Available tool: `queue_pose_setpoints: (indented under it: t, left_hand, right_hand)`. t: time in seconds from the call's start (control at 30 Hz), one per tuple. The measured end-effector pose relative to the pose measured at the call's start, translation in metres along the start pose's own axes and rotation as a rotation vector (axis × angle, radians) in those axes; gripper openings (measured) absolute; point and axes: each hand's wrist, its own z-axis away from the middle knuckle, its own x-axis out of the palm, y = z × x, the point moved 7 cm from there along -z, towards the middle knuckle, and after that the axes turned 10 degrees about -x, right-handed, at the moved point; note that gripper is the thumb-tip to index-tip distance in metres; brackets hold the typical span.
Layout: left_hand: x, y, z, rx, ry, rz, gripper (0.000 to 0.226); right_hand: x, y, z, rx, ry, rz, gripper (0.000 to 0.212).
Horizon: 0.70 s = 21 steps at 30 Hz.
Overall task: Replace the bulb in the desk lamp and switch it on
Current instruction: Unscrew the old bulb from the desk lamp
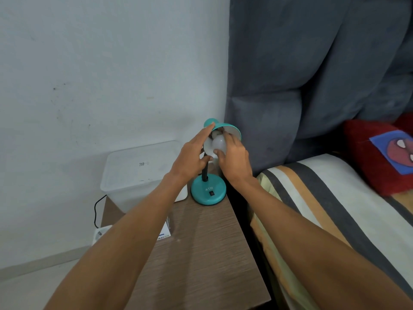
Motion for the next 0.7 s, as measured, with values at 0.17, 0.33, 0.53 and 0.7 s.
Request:
queue_pose_setpoints:
  t: [0.17, 0.33, 0.53, 0.7]
  left_hand:
    - [-0.001, -0.001, 0.001, -0.015, 0.002, 0.002, 0.093]
    - [0.002, 0.000, 0.001, -0.026, -0.009, 0.006, 0.094]
    - [-0.001, 0.000, 0.001, -0.033, -0.001, 0.007, 0.093]
    - [0.001, 0.000, 0.001, -0.034, -0.006, 0.003, 0.094]
  right_hand:
    - [0.001, -0.008, 0.002, -0.112, -0.011, 0.068, 0.070]
    - [0.000, 0.002, 0.002, 0.061, 0.039, -0.051, 0.060]
    - [-0.001, -0.015, -0.001, -0.167, -0.014, 0.100, 0.070]
    - [0.000, -0.001, 0.000, 0.053, 0.032, -0.035, 0.061]
